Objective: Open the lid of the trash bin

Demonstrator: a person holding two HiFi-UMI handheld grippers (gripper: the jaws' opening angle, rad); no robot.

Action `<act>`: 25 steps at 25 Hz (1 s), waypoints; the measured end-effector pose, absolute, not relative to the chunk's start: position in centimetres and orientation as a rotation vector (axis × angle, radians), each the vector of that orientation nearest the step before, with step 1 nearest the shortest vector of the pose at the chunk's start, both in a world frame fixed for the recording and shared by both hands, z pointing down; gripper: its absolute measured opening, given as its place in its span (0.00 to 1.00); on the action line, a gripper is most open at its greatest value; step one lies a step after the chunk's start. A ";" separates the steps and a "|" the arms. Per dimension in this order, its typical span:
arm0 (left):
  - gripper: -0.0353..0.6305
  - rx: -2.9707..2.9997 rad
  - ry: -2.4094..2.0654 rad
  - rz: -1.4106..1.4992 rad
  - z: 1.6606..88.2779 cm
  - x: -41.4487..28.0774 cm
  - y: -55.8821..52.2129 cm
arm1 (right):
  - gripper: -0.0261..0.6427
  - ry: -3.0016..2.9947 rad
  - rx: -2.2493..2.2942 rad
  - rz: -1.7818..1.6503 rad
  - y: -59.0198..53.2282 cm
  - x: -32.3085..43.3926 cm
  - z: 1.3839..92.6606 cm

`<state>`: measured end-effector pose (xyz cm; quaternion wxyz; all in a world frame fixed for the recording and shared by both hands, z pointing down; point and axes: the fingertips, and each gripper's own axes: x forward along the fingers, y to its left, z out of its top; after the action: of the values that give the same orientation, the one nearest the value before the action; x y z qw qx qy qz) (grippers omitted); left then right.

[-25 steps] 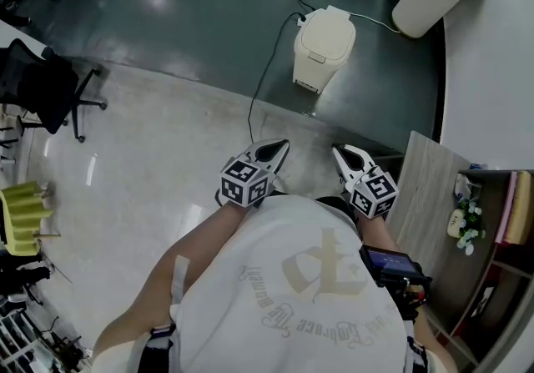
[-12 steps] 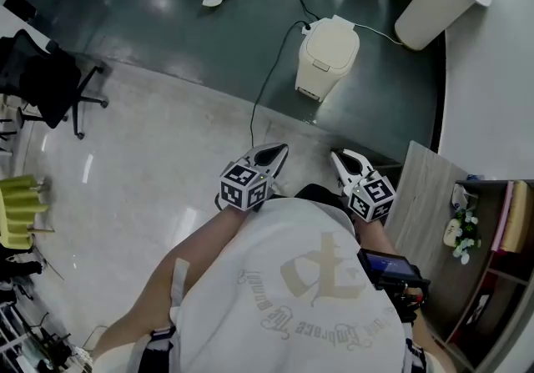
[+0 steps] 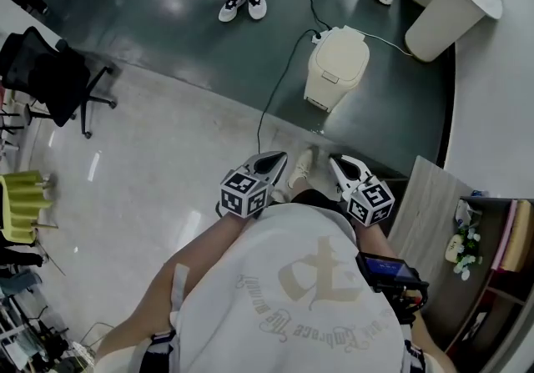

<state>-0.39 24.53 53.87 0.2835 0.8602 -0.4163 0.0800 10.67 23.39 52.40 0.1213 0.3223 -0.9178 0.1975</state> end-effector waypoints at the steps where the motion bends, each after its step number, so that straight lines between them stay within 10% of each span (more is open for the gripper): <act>1: 0.07 2.297 -1.121 0.219 54.0 -0.7 24.1 | 0.05 -2.680 0.935 0.583 22.9 10.4 52.6; 25: 0.07 2.229 -1.133 0.298 56.0 -1.6 8.2 | 0.05 -2.662 0.943 0.684 5.6 10.3 55.1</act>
<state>-1.60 8.20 55.99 0.3068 0.8426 -0.4281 0.1125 10.32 5.63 55.14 0.1175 0.3223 -0.9098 0.2338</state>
